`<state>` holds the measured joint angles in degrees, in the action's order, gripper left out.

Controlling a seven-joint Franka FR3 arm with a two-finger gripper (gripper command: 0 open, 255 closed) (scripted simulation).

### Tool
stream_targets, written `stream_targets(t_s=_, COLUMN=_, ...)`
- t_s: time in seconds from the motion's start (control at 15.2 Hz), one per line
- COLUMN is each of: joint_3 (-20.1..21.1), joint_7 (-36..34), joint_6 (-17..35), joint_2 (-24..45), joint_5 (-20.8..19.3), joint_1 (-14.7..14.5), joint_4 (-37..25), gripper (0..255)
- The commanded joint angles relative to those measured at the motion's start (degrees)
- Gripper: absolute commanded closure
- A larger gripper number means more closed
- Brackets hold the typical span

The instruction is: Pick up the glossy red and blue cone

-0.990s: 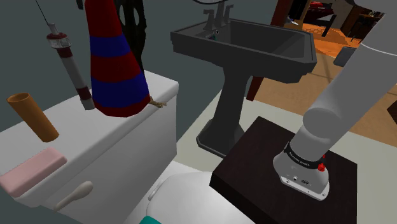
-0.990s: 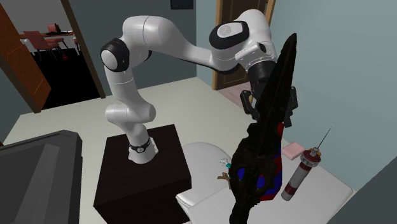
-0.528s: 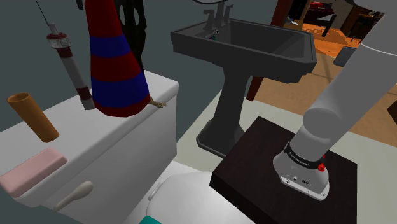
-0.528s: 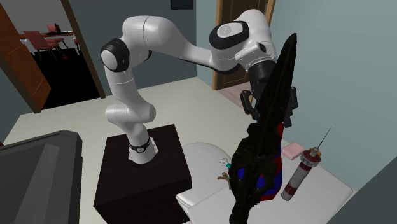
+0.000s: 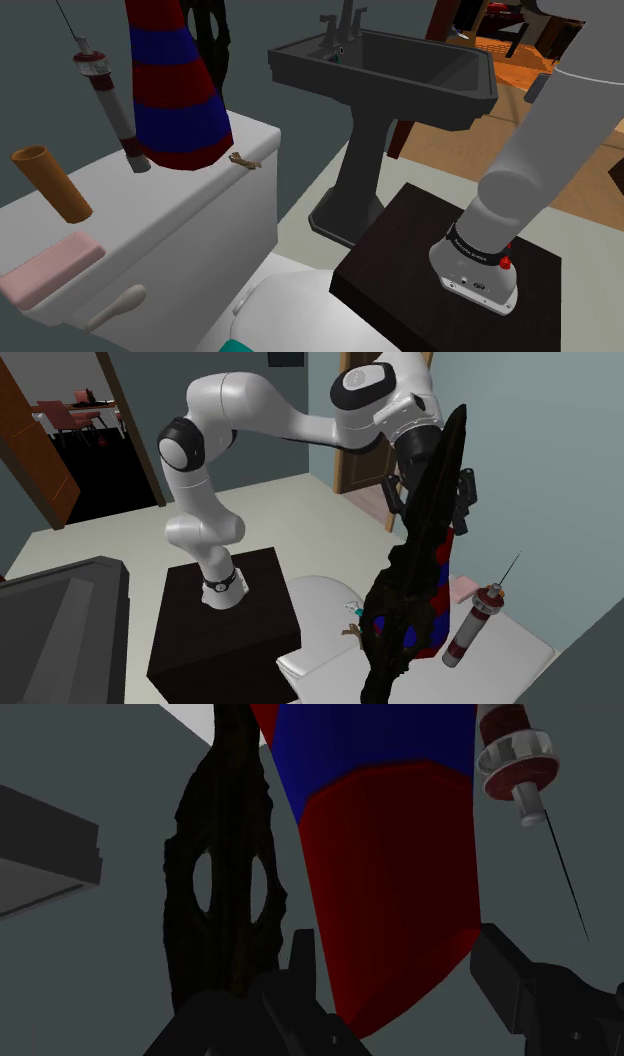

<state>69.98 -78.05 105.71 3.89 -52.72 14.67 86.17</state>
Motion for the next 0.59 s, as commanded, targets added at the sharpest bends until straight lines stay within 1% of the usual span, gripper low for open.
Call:
stream_targets(t_s=0.0, joint_3=0.21, joint_7=0.69, joint_6=-1.95, joint_2=1.17, joint_5=-1.07, joint_1=-1.04, joint_4=-2.23, gripper=255)
stream_targets(t_s=0.2, joint_3=0.29, joint_7=1.58, joint_6=-5.02, joint_2=3.39, joint_5=-3.18, joint_1=-3.27, joint_4=-5.69, gripper=255)
stream_targets(t_s=0.4, joint_3=0.0, joint_7=2.6, joint_6=-8.17, joint_2=5.67, joint_5=-5.49, joint_1=-6.12, joint_4=-9.42, gripper=255)
stream_targets(t_s=0.53, joint_3=-0.07, joint_7=2.67, joint_6=-8.31, joint_2=5.76, joint_5=-5.57, joint_1=-6.3, joint_4=-9.61, gripper=255)
